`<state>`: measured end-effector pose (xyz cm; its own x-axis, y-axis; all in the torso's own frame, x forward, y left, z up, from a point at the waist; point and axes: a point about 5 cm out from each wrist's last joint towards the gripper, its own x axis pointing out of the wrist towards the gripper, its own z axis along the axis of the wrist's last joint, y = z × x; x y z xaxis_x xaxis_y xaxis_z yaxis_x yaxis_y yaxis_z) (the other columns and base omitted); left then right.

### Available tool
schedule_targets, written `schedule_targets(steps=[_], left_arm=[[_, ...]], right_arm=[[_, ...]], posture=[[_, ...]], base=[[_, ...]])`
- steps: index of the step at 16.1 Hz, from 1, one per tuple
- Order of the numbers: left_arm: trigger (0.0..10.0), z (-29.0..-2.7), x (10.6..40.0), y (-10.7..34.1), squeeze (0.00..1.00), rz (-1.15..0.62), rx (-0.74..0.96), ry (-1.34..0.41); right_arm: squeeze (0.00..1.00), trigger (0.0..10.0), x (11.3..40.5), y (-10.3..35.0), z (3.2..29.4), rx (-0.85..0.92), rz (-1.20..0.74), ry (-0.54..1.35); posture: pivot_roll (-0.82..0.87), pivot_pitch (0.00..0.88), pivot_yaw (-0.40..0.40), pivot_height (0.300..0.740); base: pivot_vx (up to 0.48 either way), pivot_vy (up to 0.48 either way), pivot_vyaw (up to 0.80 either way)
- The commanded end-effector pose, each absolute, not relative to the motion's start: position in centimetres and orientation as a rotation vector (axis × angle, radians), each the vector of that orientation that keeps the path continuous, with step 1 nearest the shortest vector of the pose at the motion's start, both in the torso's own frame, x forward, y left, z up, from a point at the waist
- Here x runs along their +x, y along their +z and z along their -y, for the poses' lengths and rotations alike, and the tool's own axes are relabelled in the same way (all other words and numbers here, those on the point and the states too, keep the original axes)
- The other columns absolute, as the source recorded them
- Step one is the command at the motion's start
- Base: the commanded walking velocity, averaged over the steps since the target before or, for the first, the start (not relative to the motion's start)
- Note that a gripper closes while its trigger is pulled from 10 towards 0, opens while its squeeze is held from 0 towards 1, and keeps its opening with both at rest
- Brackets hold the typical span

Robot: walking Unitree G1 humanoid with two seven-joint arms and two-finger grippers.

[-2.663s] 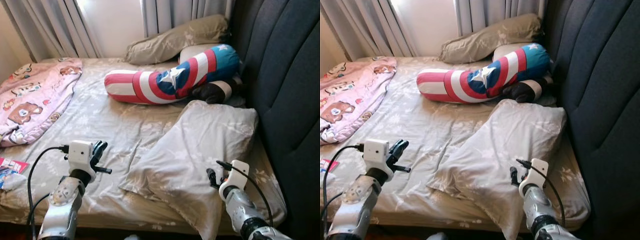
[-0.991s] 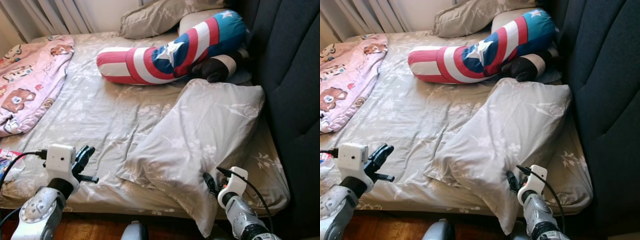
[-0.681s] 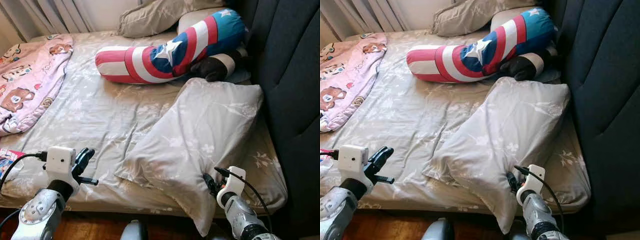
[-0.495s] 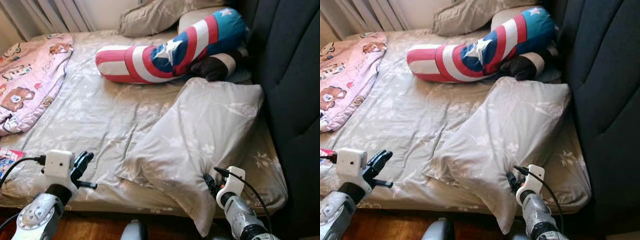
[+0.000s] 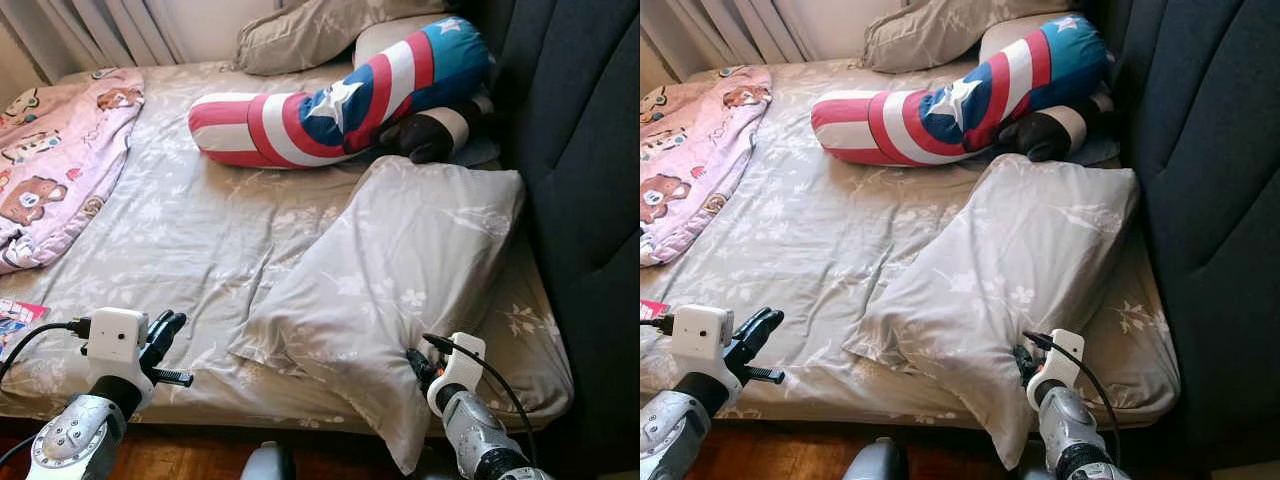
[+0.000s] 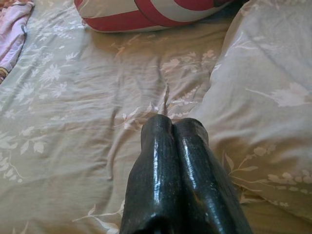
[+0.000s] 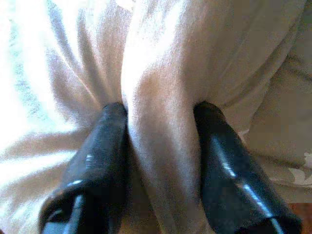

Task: Clean up the room

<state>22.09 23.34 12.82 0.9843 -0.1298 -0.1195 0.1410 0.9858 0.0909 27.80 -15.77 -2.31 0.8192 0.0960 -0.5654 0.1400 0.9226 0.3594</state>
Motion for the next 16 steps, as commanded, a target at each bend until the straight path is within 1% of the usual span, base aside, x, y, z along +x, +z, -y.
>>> schedule_targets(steps=[1,7,9,10,12,13,14,16], left_arm=[[10.0,-23.7,22.0,13.0,0.00,-0.116,0.095,-0.123],[10.0,-23.5,22.3,12.5,0.00,-0.117,0.075,-0.112],[10.0,-23.4,22.5,12.3,0.00,-0.116,0.071,-0.109],[10.0,-23.3,22.8,12.1,0.00,-0.114,0.066,-0.106],[10.0,-23.1,23.9,11.5,0.00,-0.099,0.044,-0.089],[10.0,-23.0,24.1,11.3,0.00,-0.097,0.043,-0.084],[10.0,-22.9,25.0,10.8,0.00,-0.087,0.024,-0.060],[10.0,-22.7,26.1,10.4,0.00,-0.071,-0.001,-0.044]], right_arm=[[0.00,0.0,26.2,-3.8,13.9,0.411,-0.715,0.018],[0.00,0.0,25.8,-4.1,14.9,0.362,-0.732,-0.014],[0.00,0.0,25.5,-4.3,15.4,0.334,-0.755,-0.026],[0.00,0.0,25.4,-4.5,15.6,0.317,-0.767,-0.028],[0.00,0.0,24.9,-4.8,17.4,0.243,-0.791,-0.074],[0.00,0.0,24.7,-4.9,17.8,0.225,-0.803,-0.081],[0.00,0.0,24.7,-4.7,19.2,0.196,-0.798,-0.118],[0.00,0.0,25.3,-3.9,21.4,0.183,-0.760,-0.188]], posture=[[0.24,0.153,0.108,0.660],[0.21,0.144,0.100,0.660],[0.20,0.128,0.092,0.660],[0.19,0.101,0.082,0.660],[0.16,0.034,0.053,0.660],[0.15,0.014,0.047,0.660],[0.12,0.000,0.033,0.660],[0.10,0.000,0.027,0.660]], base=[[0.000,0.000,0.00],[0.000,0.000,0.00],[0.000,0.000,0.00],[0.000,0.000,0.00],[0.000,0.000,0.00],[0.000,0.000,0.00],[0.000,0.000,0.00],[0.000,0.000,0.00]])
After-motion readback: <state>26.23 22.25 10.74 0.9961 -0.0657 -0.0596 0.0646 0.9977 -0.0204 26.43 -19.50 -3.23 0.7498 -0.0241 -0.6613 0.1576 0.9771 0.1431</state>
